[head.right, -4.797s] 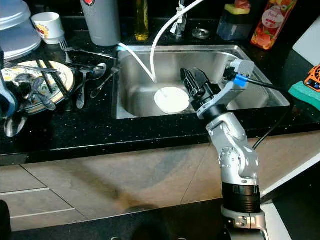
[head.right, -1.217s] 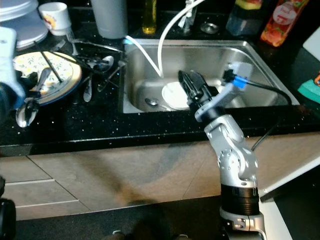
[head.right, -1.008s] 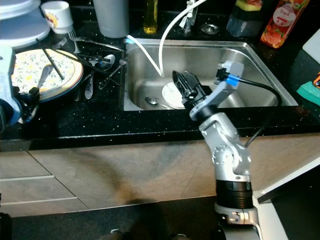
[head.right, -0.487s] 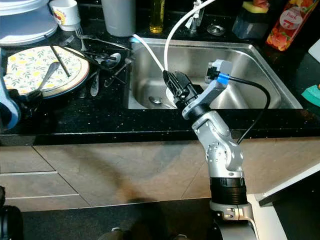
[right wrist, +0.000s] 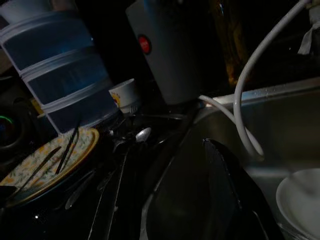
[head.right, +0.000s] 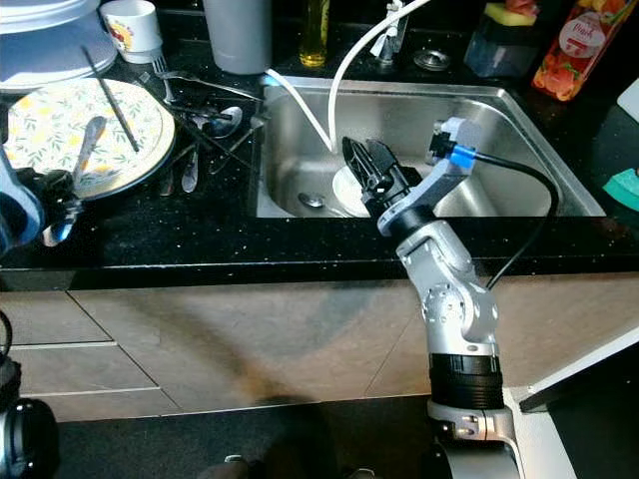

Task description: Kitchen organization

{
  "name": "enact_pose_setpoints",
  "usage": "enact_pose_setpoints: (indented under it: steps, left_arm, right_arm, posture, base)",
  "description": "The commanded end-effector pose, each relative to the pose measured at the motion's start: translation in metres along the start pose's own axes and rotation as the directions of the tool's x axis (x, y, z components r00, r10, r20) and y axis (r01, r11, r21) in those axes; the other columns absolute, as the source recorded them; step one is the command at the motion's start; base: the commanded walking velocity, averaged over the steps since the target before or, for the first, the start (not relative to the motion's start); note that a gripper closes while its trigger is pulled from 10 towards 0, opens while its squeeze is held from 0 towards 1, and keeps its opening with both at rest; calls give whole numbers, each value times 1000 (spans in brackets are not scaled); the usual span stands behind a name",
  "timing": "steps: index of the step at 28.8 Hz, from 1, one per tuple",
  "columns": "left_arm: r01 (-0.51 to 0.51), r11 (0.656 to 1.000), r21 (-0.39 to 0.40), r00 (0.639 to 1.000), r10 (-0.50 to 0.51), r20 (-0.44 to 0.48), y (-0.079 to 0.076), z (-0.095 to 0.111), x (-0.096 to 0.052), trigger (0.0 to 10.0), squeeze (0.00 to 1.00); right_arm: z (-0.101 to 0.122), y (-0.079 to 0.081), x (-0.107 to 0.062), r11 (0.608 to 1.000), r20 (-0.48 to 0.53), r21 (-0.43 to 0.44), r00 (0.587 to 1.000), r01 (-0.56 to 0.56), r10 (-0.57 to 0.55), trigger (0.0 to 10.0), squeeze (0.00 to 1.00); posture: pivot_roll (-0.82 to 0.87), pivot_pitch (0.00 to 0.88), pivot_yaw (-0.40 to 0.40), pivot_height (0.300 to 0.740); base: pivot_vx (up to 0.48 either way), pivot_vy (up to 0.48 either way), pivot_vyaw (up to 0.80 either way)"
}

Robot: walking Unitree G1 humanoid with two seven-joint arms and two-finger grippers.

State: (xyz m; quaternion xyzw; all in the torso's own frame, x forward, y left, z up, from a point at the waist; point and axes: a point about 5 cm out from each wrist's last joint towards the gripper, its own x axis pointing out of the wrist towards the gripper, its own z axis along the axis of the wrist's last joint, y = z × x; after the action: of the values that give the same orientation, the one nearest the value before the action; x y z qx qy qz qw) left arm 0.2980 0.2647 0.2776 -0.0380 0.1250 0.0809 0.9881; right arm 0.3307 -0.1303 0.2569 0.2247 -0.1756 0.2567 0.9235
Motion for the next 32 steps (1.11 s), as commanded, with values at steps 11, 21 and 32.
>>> enact_pose_setpoints:
  steps: [11,21,32]
  left_arm:
    - [27,999,23,987,-30,158,-12,32,5,10000,0]
    - [165,986,19,924,-161,345,-48,80,3,10000,0]
    - [5,999,49,987,-13,162,-18,35,-2,10000,0]
  right_arm:
    - [2,-4,1,1000,5,-2,1000,5,-5,10000,0]
    - [5,-6,1,1000,14,-12,1000,5,-5,10000,0]
    - [-1,-7,-6,1000,-21,-17,1000,12,-12,10000,0]
  posture:
    - [200,144,-76,740]
    - [176,103,-68,740]
    - [194,111,-98,740]
  base:
    - [0,0,0]
    - [0,0,0]
    - [0,0,0]
